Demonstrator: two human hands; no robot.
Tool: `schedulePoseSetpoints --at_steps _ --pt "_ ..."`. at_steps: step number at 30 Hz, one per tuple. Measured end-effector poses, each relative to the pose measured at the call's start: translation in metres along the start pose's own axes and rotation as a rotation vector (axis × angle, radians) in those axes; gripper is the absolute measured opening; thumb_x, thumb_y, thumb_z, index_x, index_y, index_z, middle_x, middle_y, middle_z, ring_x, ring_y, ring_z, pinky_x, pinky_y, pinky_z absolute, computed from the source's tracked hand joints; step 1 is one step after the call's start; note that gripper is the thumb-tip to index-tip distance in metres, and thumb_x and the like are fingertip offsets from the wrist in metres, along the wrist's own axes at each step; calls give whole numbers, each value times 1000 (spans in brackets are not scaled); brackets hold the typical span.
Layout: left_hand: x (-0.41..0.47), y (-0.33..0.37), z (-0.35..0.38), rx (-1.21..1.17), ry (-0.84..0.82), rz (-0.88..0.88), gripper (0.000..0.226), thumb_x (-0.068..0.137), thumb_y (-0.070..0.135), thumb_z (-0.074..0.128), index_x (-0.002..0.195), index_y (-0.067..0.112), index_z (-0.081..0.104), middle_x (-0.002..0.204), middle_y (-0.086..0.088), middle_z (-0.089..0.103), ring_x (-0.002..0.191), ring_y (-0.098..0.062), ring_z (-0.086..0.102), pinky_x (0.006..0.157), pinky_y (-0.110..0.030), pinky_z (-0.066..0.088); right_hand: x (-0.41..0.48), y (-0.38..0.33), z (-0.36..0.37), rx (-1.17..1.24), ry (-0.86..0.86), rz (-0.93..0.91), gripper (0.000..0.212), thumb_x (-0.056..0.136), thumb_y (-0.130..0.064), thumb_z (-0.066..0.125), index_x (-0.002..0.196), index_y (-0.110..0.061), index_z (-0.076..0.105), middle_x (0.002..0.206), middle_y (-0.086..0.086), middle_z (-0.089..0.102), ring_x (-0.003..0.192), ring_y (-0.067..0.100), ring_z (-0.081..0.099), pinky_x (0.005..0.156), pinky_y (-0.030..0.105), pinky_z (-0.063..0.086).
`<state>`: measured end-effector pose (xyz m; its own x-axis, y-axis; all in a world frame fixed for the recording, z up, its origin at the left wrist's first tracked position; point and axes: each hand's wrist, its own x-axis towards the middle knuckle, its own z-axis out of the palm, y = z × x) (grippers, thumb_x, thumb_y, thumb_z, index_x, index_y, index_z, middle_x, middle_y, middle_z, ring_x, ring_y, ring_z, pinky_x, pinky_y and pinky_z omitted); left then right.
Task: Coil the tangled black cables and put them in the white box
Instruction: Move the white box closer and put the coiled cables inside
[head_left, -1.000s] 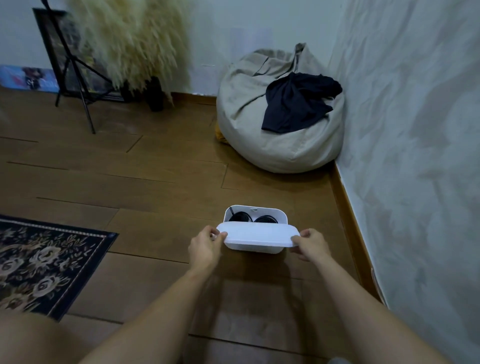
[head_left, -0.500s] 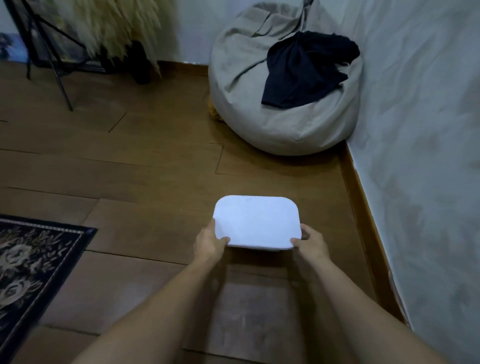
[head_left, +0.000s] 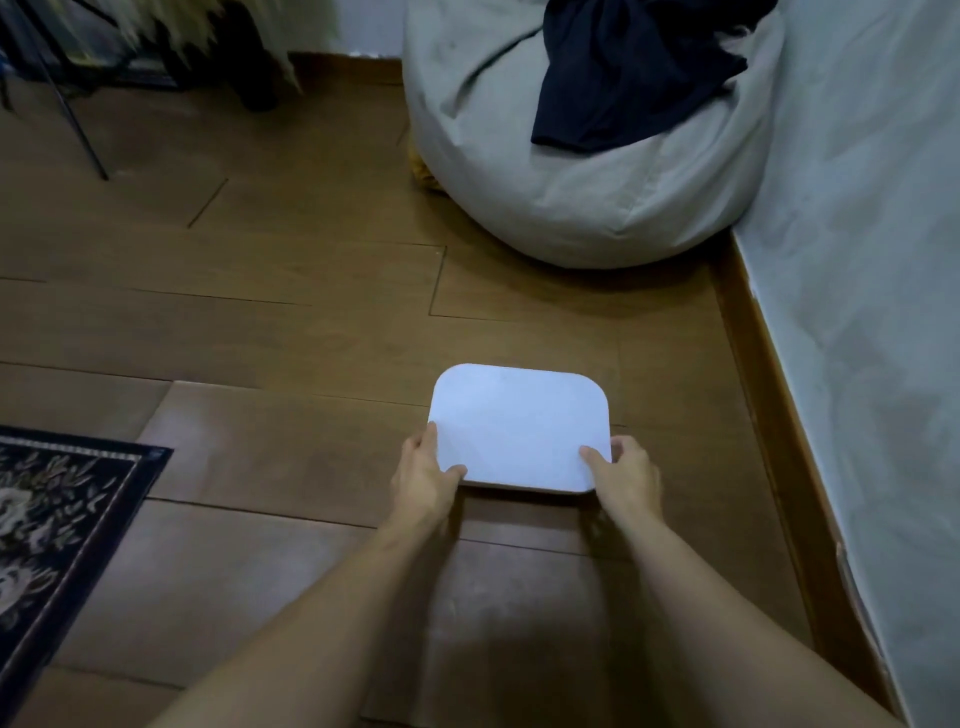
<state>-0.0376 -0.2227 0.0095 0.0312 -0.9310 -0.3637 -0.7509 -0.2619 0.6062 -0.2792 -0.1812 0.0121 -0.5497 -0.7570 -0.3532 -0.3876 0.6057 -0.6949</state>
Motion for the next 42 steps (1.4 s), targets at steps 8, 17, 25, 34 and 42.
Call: schedulePoseSetpoints --at_steps 8,17,25,34,42 --pt "16 -2 0 18 -20 21 72 97 37 66 158 23 31 157 -2 30 134 -28 49 106 -39 40 15 0 7 -157 -50 -76 64 93 -42 68 147 -19 41 140 4 57 113 29 58 79 32 47" --pt "74 20 16 355 -26 265 74 103 59 40 164 30 9 173 -4 -6 158 -28 -5 127 -42 9 48 -3 31 -552 -185 -309 80 98 -68 40 162 -36 7 170 -2 -15 157 28 -11 124 52 18" --pt "78 1 47 459 34 268 75 102 68 23 163 38 -8 169 4 -24 156 -29 -14 126 -47 7 50 14 46 -628 -137 -341 77 99 -71 26 160 -42 -11 166 -9 -28 156 30 -13 125 51 11" --pt "69 -2 58 580 138 407 71 104 62 11 164 28 -4 171 -12 -15 157 -33 -16 127 -55 -1 43 4 49 -779 -106 -428 75 105 -60 14 162 -20 -14 168 0 -25 154 21 -27 127 50 -5" --pt "68 -7 60 612 31 422 82 93 76 0 161 33 -20 165 -6 -34 152 -25 -33 120 -46 -22 45 9 50 -713 -138 -429 74 106 -58 16 161 -22 -16 167 -3 -27 153 18 -28 128 47 -2"
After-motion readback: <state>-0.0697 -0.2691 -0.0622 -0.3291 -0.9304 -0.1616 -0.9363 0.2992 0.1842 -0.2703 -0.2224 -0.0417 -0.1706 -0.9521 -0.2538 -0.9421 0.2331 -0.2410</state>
